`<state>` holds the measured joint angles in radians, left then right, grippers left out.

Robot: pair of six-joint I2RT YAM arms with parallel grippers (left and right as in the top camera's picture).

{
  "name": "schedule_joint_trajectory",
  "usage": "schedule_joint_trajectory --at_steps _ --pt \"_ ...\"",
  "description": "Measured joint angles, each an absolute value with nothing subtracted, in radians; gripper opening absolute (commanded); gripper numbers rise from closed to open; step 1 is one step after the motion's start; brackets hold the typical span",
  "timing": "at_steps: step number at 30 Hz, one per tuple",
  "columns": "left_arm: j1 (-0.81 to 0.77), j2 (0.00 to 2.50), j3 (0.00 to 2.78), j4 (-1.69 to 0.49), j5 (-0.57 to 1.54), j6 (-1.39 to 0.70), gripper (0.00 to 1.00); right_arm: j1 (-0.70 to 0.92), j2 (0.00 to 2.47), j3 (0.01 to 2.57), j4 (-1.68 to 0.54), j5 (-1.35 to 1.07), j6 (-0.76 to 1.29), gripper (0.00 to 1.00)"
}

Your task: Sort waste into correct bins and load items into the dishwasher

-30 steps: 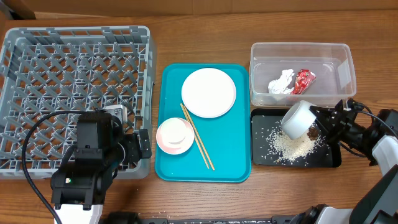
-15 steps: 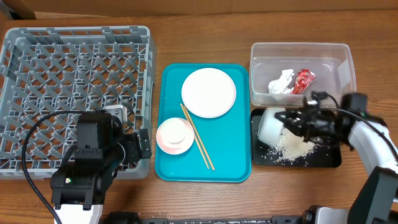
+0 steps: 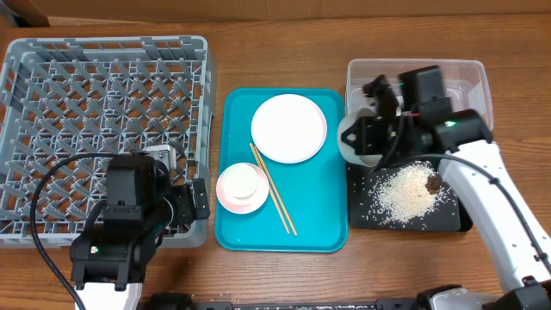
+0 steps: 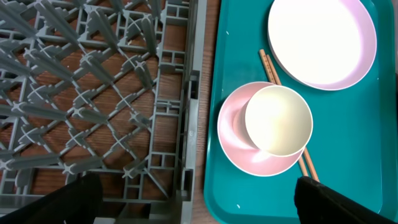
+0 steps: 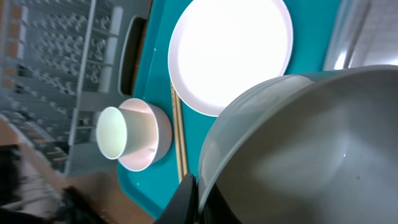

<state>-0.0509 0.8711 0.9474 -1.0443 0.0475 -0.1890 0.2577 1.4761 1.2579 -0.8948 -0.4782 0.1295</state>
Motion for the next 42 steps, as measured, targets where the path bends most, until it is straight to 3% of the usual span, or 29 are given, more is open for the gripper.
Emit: schedule_joint_trajectory --at_steps 9,17,23,26,28,32,42 --pt "-0.051 0.871 0.947 -1.044 0.047 -0.189 1.0 0.538 1.567 1.259 -0.682 -0.162 0.056 0.04" --pt "-0.051 0.871 0.947 -1.045 0.047 -0.189 1.0 0.611 1.771 1.259 -0.511 -0.093 0.027 0.05" --pt "-0.051 0.871 0.947 -1.044 0.047 -0.189 1.0 0.632 1.858 1.259 -0.473 -0.09 0.023 0.22" --pt "-0.051 0.871 0.947 -1.044 0.047 -0.189 1.0 0.635 1.858 1.291 -0.561 -0.089 0.028 0.36" --pt "-0.051 0.871 0.947 -1.044 0.047 -0.189 1.0 0.635 1.854 1.334 -0.643 -0.096 0.023 0.51" --pt "-0.051 0.871 0.948 -1.044 0.047 -0.189 1.0 0.635 1.827 1.459 -0.786 -0.14 0.049 0.56" --pt "-0.051 0.871 0.948 -1.044 0.047 -0.189 1.0 0.689 1.765 1.52 -0.844 -0.285 0.225 0.56"
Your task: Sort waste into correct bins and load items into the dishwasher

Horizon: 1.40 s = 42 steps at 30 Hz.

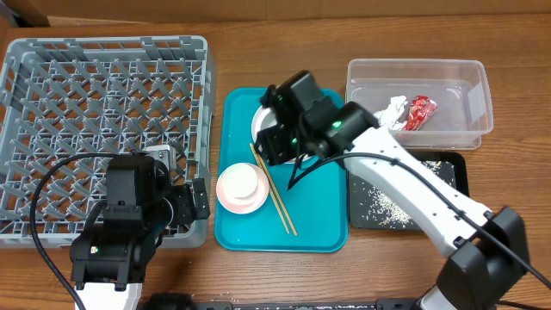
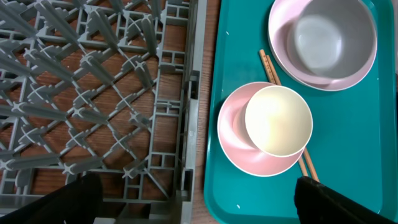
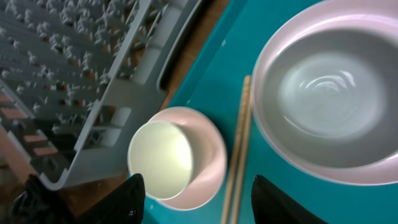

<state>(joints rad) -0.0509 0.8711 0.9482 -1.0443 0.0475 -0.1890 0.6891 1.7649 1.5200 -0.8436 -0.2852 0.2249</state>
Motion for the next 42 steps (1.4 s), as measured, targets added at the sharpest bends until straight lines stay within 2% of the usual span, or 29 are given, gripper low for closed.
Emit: schedule_joint_trajectory --at_steps 4,5,8,11,13,17,20,27,32,38,42 --pt "-0.051 0.871 0.948 -1.044 0.047 -0.189 1.0 0.74 1.798 1.493 -0.851 -0.294 0.25 0.5" --pt "-0.051 0.871 0.948 -1.044 0.047 -0.189 1.0 0.757 1.818 1.482 -0.852 -0.296 0.266 0.45" --pt "-0.051 0.871 0.948 -1.044 0.047 -0.189 1.0 0.779 1.85 1.464 -0.856 -0.292 0.287 0.42" --pt "-0.051 0.871 0.948 -1.044 0.047 -0.189 1.0 0.786 1.877 1.449 -0.847 -0.287 0.313 0.33" --pt "-0.051 0.871 0.948 -1.044 0.047 -0.189 1.0 0.786 1.887 1.429 -0.842 -0.284 0.334 0.32" --pt "-0.051 0.871 0.948 -1.044 0.047 -0.189 1.0 0.786 1.912 1.423 -0.839 -0.282 0.353 0.13" --pt "-0.051 0.871 0.948 -1.044 0.047 -0.189 1.0 0.786 1.921 1.42 -0.828 -0.281 0.364 0.04" --pt "-0.051 0.871 0.948 -1.044 0.048 -0.189 1.0 0.764 1.922 1.449 -0.891 -0.281 0.366 0.04" --pt "-0.051 0.871 0.948 -1.027 0.072 -0.19 1.0 0.669 1.878 1.533 -0.936 -0.282 0.366 0.04" --pt "-0.051 0.912 0.949 -0.922 0.253 -0.205 1.0 0.503 1.716 1.567 -0.936 -0.347 0.394 0.04" --pt "-0.051 0.988 0.951 -0.787 0.449 -0.209 1.0 0.368 1.671 1.581 -0.936 -0.53 0.407 0.04"
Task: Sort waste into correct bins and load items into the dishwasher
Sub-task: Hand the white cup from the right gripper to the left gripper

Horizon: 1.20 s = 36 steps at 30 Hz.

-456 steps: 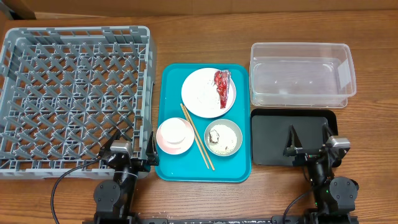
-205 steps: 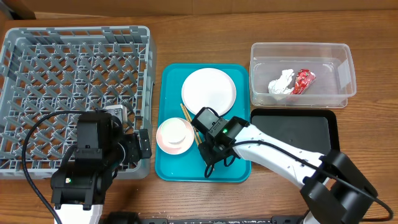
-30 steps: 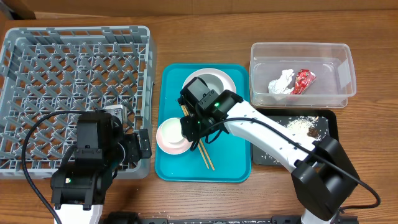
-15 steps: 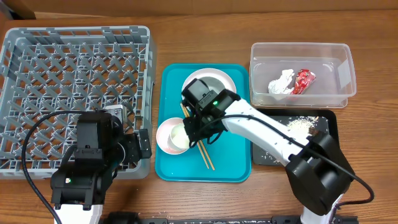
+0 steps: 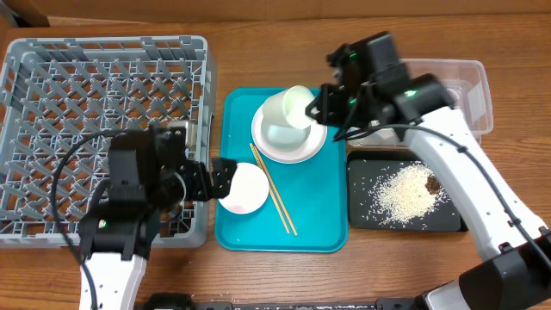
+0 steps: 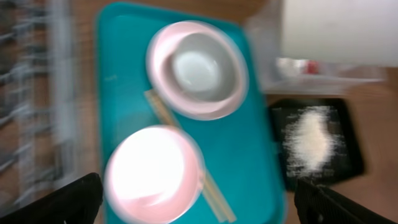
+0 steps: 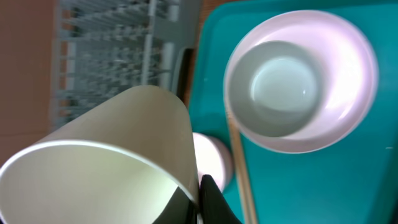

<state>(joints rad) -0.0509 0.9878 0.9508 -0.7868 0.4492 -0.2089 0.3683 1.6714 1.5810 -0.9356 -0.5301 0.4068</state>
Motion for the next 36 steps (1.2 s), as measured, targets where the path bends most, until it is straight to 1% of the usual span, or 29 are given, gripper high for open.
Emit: schedule_joint_trajectory --at_steps 3,9,14,16,20,24,26,28,33,36 --pt "-0.051 1.066 0.951 -0.654 0.63 -0.207 1.0 0.313 1.682 1.581 -0.939 -0.721 0.391 0.04" --pt "-0.051 1.207 0.952 -0.4 0.954 -0.208 1.0 0.303 1.684 1.581 -0.942 -1.012 0.361 0.04" --pt "-0.051 1.249 0.953 -0.273 1.124 -0.212 1.0 0.308 1.684 1.581 -0.944 -1.136 0.356 0.04" --pt "-0.051 1.25 0.953 -0.229 1.171 -0.214 1.0 0.316 1.684 1.581 -0.951 -1.159 0.355 0.04" --pt "-0.051 1.25 0.953 -0.131 1.245 -0.233 0.97 0.333 1.684 1.58 -0.955 -1.181 0.355 0.04" --pt "-0.051 1.25 0.953 -0.041 1.299 -0.288 0.9 0.34 1.684 1.577 -0.96 -1.198 0.354 0.04" --pt "-0.051 1.25 0.953 -0.027 1.314 -0.308 0.89 0.341 1.684 1.577 -0.96 -1.201 0.354 0.04" --pt "-0.051 1.25 0.953 -0.026 1.322 -0.318 0.86 0.341 1.684 1.577 -0.96 -1.201 0.354 0.04" --pt "-0.056 1.25 0.953 -0.023 1.333 -0.339 0.85 0.341 1.684 1.577 -0.961 -1.201 0.354 0.04" --pt "-0.066 1.25 0.953 -0.009 1.333 -0.342 0.81 0.341 1.684 1.577 -0.961 -1.202 0.353 0.04"
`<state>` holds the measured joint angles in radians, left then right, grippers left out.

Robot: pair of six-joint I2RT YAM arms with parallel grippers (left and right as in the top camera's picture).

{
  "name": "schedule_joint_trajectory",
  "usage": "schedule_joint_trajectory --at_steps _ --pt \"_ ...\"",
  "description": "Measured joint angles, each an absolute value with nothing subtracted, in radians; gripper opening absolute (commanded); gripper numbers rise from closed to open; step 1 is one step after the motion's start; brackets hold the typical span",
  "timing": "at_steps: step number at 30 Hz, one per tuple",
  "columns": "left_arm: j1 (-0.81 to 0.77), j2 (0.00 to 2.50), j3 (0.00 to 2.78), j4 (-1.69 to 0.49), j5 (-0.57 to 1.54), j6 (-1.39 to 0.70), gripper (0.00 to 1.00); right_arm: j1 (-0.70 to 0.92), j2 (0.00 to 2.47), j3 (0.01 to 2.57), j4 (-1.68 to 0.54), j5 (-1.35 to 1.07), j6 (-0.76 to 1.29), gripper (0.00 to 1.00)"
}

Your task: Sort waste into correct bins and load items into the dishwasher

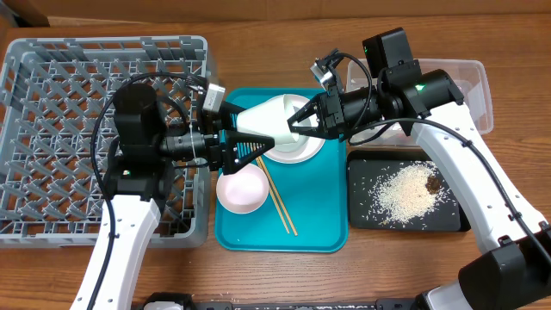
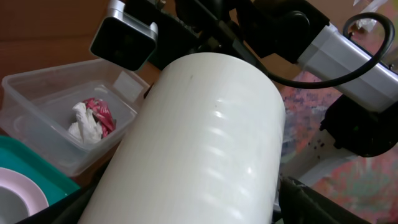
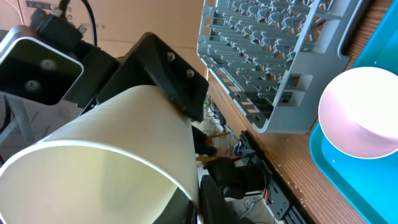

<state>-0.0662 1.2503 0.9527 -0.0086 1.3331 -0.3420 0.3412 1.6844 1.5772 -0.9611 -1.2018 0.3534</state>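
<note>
A cream cup point(image 1: 263, 125) hangs on its side above the teal tray point(image 1: 314, 232). My right gripper point(image 1: 299, 120) is shut on its rim, one finger inside the cup point(image 3: 106, 162). My left gripper point(image 1: 256, 143) stands open around the cup's base end, and the cup point(image 2: 199, 143) fills the space between its fingers. On the tray lie a pink bowl point(image 1: 241, 189), chopsticks point(image 1: 277, 200) and a white plate point(image 1: 297, 153), mostly hidden under the cup. The grey dish rack point(image 1: 52, 103) is at the left.
A clear bin point(image 1: 465, 77) at the back right holds red and white wrappers point(image 2: 93, 118). In front of it lies a black tray point(image 1: 370, 215) with spilled rice point(image 1: 405, 194). The left arm reaches across the rack's right edge.
The left gripper has risen from beside the pink bowl and now points right, its fingers around the cup's base. The right gripper has tipped the cup sideways toward it.
My right gripper first held a grey bowl over the black tray, while the cup stood in the pink bowl. Then the grey bowl sat on the white plate and that gripper was open over the cup. Later it held the cup over the plate, now between both grippers.
</note>
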Motion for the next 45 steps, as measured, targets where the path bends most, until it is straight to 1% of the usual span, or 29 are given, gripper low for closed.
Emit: schedule_joint_trajectory --at_steps 5,9,11,13,16,18,19,21,24,27,29,33,39,43,45 --pt "-0.073 1.251 0.953 0.024 1.332 -0.349 0.73 0.341 1.684 1.577 -0.97 -1.218 0.35 0.04" --pt "-0.073 1.251 0.953 0.032 1.338 -0.36 0.61 0.34 1.684 1.577 -0.973 -1.226 0.346 0.04" --pt "-0.073 1.251 0.953 0.039 1.34 -0.365 0.61 0.34 1.684 1.577 -0.973 -1.229 0.343 0.04" --pt "-0.073 1.251 0.953 0.049 1.343 -0.368 0.58 0.337 1.684 1.577 -0.973 -1.235 0.34 0.04" --pt "-0.073 1.251 0.953 0.053 1.343 -0.368 0.55 0.336 1.684 1.577 -0.974 -1.234 0.336 0.32" --pt "-0.075 1.251 0.953 0.054 1.33 -0.367 0.54 0.34 1.684 1.577 -0.986 -1.205 0.337 0.39" --pt "-0.077 1.251 0.953 0.049 1.32 -0.366 0.49 0.342 1.684 1.576 -0.992 -1.184 0.337 0.44" --pt "-0.079 1.251 0.953 0.014 1.283 -0.359 0.45 0.342 1.684 1.576 -1.026 -1.105 0.339 0.48" --pt "-0.076 1.253 0.954 -0.09 1.209 -0.327 0.34 0.327 1.684 1.576 -1.085 -0.959 0.341 0.52" --pt "-0.052 1.253 0.955 -0.221 1.11 -0.271 0.16 0.276 1.684 1.575 -1.144 -0.76 0.34 0.53" --pt "-0.025 1.253 0.955 -0.292 1.045 -0.239 0.05 0.228 1.684 1.575 -1.176 -0.67 0.334 0.53" --pt "0.068 1.25 0.955 -0.448 0.899 -0.187 0.04 0.121 1.684 1.575 -1.264 -0.545 0.284 0.54" --pt "0.297 1.186 0.972 -0.744 0.631 -0.164 0.04 -0.027 1.64 1.579 -1.378 -0.332 0.228 0.55" --pt "0.451 1.129 1.003 -0.895 0.414 -0.176 0.04 -0.104 1.582 1.588 -1.416 -0.255 0.204 0.55" --pt "0.496 1.12 1.01 -0.942 0.312 -0.192 0.04 -0.118 1.565 1.592 -1.421 -0.236 0.197 0.55"
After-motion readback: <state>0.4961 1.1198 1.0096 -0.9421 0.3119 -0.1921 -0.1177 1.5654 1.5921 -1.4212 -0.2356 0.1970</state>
